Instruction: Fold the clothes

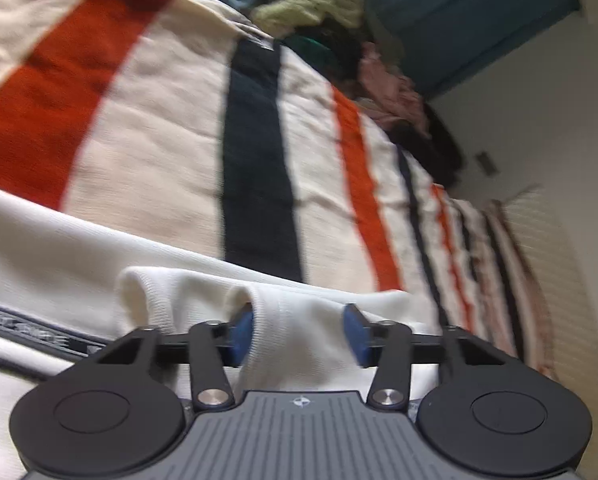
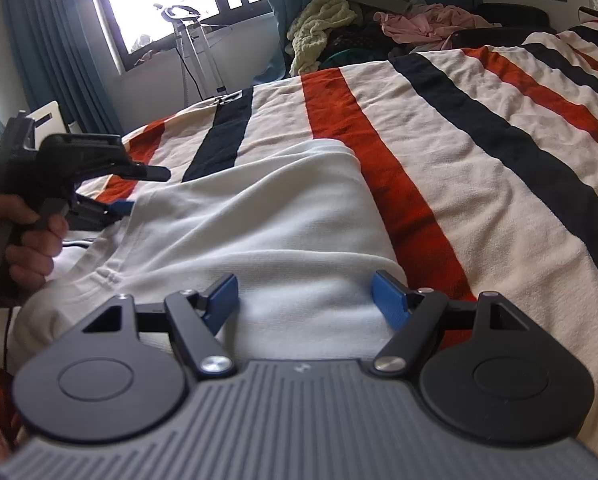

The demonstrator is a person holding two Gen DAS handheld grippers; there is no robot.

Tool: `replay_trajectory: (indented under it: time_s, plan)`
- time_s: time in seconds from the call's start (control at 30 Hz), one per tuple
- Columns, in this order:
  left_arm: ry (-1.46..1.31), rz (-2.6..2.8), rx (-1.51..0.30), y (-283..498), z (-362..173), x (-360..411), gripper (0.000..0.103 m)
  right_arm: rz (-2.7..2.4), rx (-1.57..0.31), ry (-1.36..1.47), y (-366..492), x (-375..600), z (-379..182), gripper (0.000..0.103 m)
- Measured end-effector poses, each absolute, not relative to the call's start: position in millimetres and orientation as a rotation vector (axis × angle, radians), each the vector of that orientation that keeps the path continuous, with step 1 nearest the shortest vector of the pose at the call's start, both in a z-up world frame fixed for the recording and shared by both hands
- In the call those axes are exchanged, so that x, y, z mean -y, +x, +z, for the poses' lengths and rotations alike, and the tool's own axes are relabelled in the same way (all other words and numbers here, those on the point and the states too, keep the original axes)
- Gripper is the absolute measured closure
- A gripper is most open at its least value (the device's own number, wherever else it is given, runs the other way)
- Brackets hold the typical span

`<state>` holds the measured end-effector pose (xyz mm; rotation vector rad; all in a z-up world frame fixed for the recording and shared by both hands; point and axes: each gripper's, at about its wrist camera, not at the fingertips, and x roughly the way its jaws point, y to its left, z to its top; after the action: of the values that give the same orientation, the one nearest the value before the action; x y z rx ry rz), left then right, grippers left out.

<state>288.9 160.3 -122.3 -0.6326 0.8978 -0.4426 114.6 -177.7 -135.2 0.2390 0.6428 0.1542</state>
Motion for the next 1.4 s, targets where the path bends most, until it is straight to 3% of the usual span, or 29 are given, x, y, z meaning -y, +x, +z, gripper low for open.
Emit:
replay_trajectory:
  time_s: [0.17, 0.33, 0.57, 0.73, 0.9, 1.2, 1.33, 1.4]
  plan:
    - [-0.611, -0.472, -0.912, 291.8, -125.7, -151.0, 0.098, 0.141, -0.637, 0.210, 117.4, 172.8, -136.3, 0.027]
    - [-0.631, -0.354, -0.816, 288.1, -114.4, -163.1, 0.099, 0.131, -0.621, 0.179, 116.8, 168.8, -136.8, 0.027]
    - [-0.398, -0.236, -0.805, 281.6, -104.4, -145.2, 0.098, 0.142, -0.622, 0.164, 121.7, 168.4, -142.4, 0.027]
    - [-0.365, -0.210, -0.807, 263.4, -100.2, -147.5, 0.086, 0.139, -0.623, 0.142, 122.0, 165.7, -142.9, 0.027]
    - [-0.290, -0.173, -0.754, 215.4, -72.0, -148.2, 0.061, 0.140, -0.625, 0.147, 121.0, 167.5, -139.8, 0.027]
    - [-0.215, -0.091, -0.626, 87.3, -27.7, -139.0, 0.042, 0.169, -0.590, 0.152, 106.3, 170.1, -123.6, 0.027]
    - [-0.260, -0.056, -0.619, 40.5, -27.5, -140.0, 0.040, 0.198, -0.558, 0.154, 93.6, 169.8, -113.2, 0.027]
    - [-0.276, -0.046, -0.610, 23.7, -26.0, -139.8, 0.032, 0.207, -0.543, 0.145, 88.8, 168.7, -109.6, 0.027]
